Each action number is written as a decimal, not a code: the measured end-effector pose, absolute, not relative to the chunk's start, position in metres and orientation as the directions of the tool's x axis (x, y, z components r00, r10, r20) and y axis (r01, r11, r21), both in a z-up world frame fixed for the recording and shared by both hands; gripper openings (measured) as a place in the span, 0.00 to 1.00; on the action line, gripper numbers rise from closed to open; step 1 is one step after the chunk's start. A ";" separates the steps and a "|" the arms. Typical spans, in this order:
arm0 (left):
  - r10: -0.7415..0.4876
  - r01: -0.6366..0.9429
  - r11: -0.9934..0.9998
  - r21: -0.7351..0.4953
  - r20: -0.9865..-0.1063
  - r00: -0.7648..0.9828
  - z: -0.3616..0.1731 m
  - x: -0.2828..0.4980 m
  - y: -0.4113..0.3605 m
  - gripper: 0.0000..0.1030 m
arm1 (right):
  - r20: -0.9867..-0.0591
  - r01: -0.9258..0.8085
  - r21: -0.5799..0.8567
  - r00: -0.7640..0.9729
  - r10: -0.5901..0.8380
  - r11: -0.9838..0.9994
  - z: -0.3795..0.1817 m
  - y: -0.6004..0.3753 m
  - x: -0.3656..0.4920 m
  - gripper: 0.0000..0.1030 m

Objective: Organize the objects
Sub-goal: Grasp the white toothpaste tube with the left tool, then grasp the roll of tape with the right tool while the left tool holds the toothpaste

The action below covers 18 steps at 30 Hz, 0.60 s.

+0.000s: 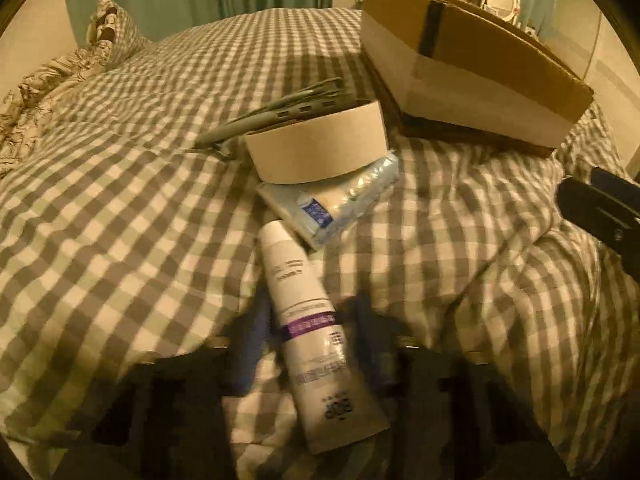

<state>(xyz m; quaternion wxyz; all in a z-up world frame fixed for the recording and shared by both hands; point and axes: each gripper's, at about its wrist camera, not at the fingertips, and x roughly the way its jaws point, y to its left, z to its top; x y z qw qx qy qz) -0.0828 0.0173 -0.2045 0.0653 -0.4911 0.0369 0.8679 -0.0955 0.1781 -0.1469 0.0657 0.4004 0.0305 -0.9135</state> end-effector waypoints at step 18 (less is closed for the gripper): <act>0.010 -0.068 -0.997 0.044 -0.766 -0.643 -0.126 -0.084 -0.040 0.26 | -0.712 0.321 0.011 -0.662 -0.233 -0.947 -0.131 0.113 -0.118 0.93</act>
